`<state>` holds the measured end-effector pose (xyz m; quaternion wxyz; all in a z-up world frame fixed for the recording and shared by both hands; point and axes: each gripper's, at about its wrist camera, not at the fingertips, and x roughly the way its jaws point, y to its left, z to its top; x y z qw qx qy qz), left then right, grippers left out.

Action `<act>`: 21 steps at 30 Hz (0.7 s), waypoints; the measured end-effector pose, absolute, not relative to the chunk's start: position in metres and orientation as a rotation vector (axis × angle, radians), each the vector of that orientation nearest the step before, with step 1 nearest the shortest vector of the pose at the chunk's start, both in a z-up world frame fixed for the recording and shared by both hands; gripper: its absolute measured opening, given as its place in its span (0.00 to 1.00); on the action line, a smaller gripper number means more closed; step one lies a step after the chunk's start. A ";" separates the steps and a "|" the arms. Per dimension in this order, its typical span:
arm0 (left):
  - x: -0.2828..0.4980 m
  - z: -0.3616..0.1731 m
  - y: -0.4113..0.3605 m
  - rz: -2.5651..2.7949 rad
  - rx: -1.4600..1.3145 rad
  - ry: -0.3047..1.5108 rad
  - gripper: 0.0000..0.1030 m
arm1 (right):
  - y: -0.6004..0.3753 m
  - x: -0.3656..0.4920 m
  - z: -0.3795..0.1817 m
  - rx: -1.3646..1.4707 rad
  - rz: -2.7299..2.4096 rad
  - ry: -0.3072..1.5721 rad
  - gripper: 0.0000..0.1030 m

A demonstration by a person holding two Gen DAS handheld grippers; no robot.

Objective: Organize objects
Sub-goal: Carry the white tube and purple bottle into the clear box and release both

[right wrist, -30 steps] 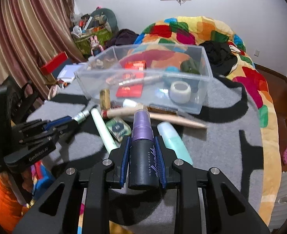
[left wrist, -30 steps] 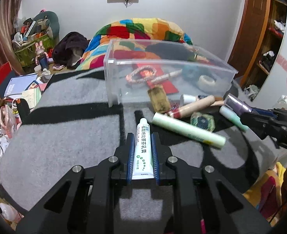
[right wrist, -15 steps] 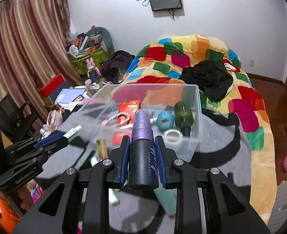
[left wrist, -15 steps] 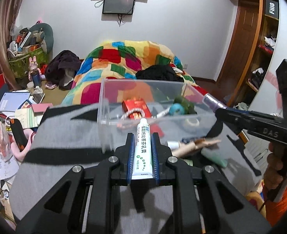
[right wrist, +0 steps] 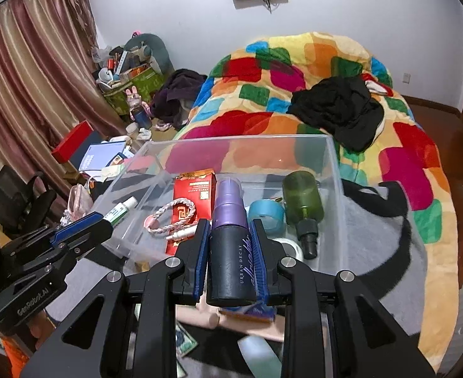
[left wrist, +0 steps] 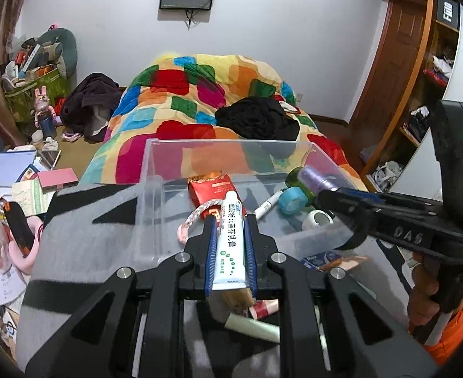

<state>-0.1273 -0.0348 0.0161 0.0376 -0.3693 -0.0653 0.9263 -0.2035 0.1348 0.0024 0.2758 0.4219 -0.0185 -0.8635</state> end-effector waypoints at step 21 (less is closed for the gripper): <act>-0.147 0.011 -0.022 2.800 -1.189 -0.133 0.21 | 0.120 -0.213 -0.012 1.197 -2.298 0.057 0.24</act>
